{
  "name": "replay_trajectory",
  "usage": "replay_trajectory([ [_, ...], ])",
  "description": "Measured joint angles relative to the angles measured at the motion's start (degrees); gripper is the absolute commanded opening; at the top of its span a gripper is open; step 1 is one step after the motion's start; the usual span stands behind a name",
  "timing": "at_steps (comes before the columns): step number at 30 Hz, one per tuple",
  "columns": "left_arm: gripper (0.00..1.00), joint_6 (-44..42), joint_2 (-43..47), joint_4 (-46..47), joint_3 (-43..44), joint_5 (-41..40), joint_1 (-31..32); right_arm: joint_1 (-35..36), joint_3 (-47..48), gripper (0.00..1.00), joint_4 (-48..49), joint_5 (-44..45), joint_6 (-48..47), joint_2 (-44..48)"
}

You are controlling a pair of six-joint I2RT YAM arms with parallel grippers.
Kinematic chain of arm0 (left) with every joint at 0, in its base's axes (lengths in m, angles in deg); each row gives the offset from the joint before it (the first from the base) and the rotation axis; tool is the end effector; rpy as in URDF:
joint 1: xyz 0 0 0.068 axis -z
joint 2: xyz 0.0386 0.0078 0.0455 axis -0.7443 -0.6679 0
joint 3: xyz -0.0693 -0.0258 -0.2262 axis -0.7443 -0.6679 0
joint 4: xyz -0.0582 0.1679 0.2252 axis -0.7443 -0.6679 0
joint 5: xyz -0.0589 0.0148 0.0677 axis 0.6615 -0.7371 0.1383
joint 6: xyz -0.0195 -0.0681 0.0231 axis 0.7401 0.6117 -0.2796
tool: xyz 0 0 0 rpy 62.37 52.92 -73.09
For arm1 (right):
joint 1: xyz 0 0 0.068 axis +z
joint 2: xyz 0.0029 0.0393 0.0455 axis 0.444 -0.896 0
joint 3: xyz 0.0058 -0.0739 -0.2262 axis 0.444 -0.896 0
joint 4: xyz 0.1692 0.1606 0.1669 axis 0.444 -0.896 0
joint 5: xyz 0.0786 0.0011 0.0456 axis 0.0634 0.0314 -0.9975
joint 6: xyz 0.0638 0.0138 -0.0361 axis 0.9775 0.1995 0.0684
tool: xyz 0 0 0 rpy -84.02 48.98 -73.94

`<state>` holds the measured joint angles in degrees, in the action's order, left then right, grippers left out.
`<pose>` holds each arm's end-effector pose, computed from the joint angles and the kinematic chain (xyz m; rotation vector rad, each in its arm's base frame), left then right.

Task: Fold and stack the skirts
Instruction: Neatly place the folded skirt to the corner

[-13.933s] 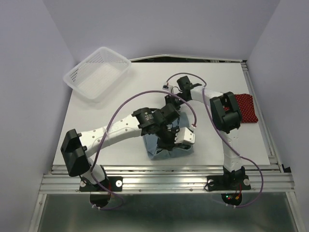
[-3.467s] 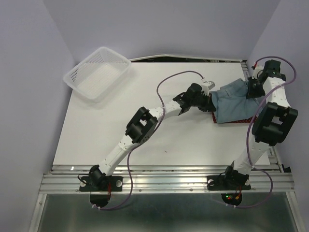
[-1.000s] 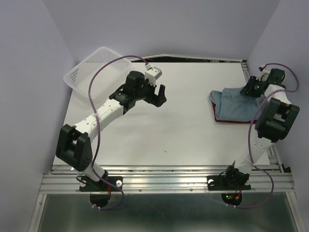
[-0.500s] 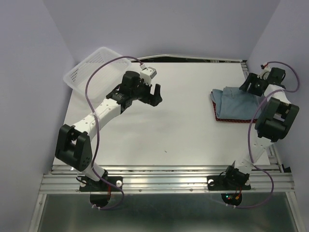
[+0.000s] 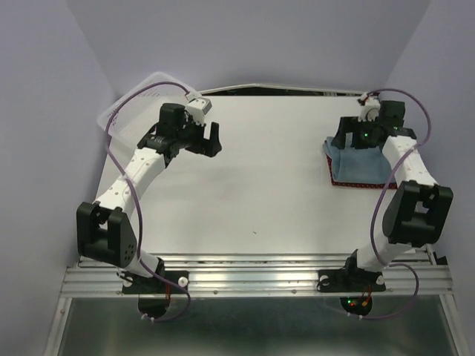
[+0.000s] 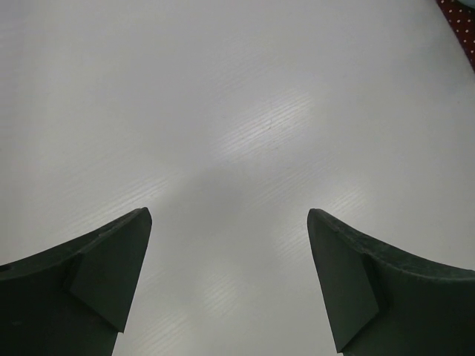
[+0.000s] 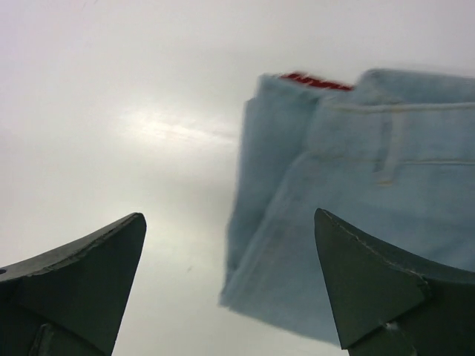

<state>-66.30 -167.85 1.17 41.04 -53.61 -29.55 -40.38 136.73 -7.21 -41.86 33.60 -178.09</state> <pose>0.3676 -0.1459 0.2749 0.5786 1.9828 -0.5387 0.4049 -0.0717 0.2275 -0.1150 2.2657 0.3501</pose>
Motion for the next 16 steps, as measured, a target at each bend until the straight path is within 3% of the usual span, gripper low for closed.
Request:
replay_trajectory([
  [6,0.98,-7.7,4.5,-3.1,-3.5,1.6,-7.8,11.9,-8.6,1.0,-7.6,-2.3,-3.1,10.2],
  [16,0.98,-15.5,22.7,-4.7,-16.1,-6.5,-8.8,13.9,-19.9,1.0,-12.8,-0.5,-4.3,22.4],
])
